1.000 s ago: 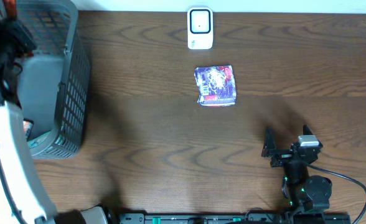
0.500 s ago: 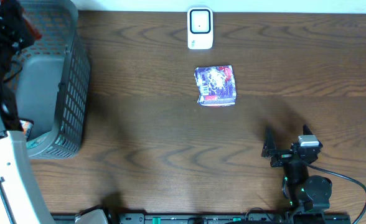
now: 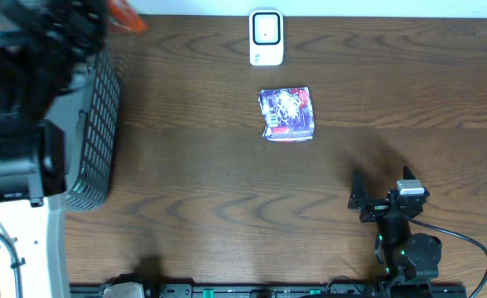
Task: Scan the item barcode
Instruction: 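Carry the red wrapper to the scanner beside the purple package, then open the left gripper to drop the red wrapper, then return the left gripper into the basket above the green wipes pack, then grasp the green wipes pack with the left gripper and lift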
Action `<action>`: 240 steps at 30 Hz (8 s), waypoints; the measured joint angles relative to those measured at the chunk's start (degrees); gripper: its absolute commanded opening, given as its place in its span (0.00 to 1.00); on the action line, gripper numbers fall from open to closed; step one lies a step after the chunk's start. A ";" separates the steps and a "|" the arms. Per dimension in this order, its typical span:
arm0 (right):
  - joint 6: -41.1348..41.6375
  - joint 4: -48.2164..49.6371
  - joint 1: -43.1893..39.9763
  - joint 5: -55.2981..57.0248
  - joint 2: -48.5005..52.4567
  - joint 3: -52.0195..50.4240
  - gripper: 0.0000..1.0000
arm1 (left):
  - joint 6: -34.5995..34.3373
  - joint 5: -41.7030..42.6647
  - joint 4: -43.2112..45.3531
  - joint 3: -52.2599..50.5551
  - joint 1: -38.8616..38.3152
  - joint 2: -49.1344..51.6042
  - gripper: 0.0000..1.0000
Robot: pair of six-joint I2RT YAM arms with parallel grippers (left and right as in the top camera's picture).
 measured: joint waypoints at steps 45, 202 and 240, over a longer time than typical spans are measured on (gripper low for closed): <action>0.00 0.02 0.00 0.00 0.00 0.00 0.99 | 5.46 -24.20 -12.98 -0.15 -30.21 40.33 0.50; 0.00 0.02 0.00 0.00 0.00 0.00 0.99 | -19.30 -46.77 -30.75 -21.99 21.44 35.12 0.40; 0.00 0.02 0.00 0.02 0.00 0.00 0.99 | -9.11 -22.05 -5.75 -20.79 20.46 -20.02 0.08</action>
